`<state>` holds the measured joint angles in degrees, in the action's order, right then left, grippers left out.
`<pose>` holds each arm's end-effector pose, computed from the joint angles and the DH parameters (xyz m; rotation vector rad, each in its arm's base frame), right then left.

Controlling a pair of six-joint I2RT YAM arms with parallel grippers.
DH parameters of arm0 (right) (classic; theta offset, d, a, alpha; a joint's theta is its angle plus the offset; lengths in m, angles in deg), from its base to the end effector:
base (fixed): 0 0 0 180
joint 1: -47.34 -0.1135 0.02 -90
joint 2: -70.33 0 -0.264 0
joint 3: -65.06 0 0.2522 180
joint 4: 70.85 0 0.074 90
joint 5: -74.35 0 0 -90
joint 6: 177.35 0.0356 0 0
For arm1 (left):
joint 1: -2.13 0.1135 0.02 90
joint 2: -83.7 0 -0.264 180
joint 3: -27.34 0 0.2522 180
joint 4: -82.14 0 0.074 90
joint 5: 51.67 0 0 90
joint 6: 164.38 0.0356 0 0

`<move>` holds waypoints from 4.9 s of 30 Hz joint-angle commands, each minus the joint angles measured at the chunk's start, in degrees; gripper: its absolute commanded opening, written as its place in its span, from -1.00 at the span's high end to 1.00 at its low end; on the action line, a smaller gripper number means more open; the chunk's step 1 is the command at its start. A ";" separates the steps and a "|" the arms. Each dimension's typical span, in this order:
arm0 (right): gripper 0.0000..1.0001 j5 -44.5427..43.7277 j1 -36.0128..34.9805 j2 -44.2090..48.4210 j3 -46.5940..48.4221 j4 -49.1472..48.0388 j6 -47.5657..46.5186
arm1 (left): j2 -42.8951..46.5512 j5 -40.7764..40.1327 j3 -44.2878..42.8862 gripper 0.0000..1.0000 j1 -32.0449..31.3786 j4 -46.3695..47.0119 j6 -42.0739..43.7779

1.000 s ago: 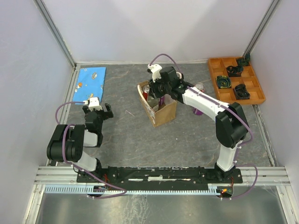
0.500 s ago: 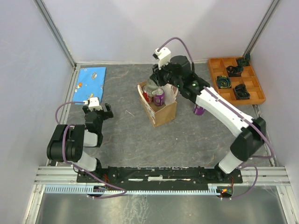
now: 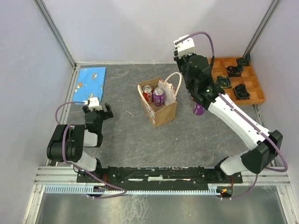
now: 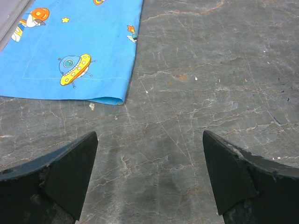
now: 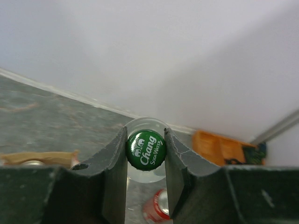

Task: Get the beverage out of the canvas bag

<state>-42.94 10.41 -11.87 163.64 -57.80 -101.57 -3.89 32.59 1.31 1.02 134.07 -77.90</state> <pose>0.2749 0.1862 0.4523 -0.2937 1.4906 -0.0432 0.2369 -0.0010 0.1372 -0.1100 1.7346 0.0277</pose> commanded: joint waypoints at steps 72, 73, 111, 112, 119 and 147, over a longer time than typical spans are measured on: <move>-0.43 11.40 13.73 -13.69 -16.18 -7.26 22.71 | 0.57 -0.70 -1.15 -0.99 -0.30 1.92 2.51; -0.57 11.04 13.77 -13.51 -16.18 -7.16 22.56 | 0.53 -0.71 -1.14 -0.99 -0.29 1.96 2.48; -0.53 22.13 1.68 -11.87 8.92 24.97 18.04 | 0.51 -0.71 -1.10 -0.99 -0.32 1.82 2.48; -0.54 22.25 1.68 -13.05 9.91 25.84 18.41 | 0.54 -0.76 -1.10 -0.99 -0.32 1.94 2.48; -0.70 24.22 1.45 -20.52 13.06 28.60 19.18 | 0.55 -0.76 -1.14 -0.99 -0.30 1.86 2.48; -0.99 21.46 1.20 -34.30 15.05 29.07 18.41 | 0.51 -0.70 -1.09 -0.99 -0.31 1.90 2.48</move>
<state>-20.38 11.83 -44.57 175.15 -27.46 -82.73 -3.89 32.48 1.31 0.98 134.07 -77.90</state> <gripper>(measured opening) 0.991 0.992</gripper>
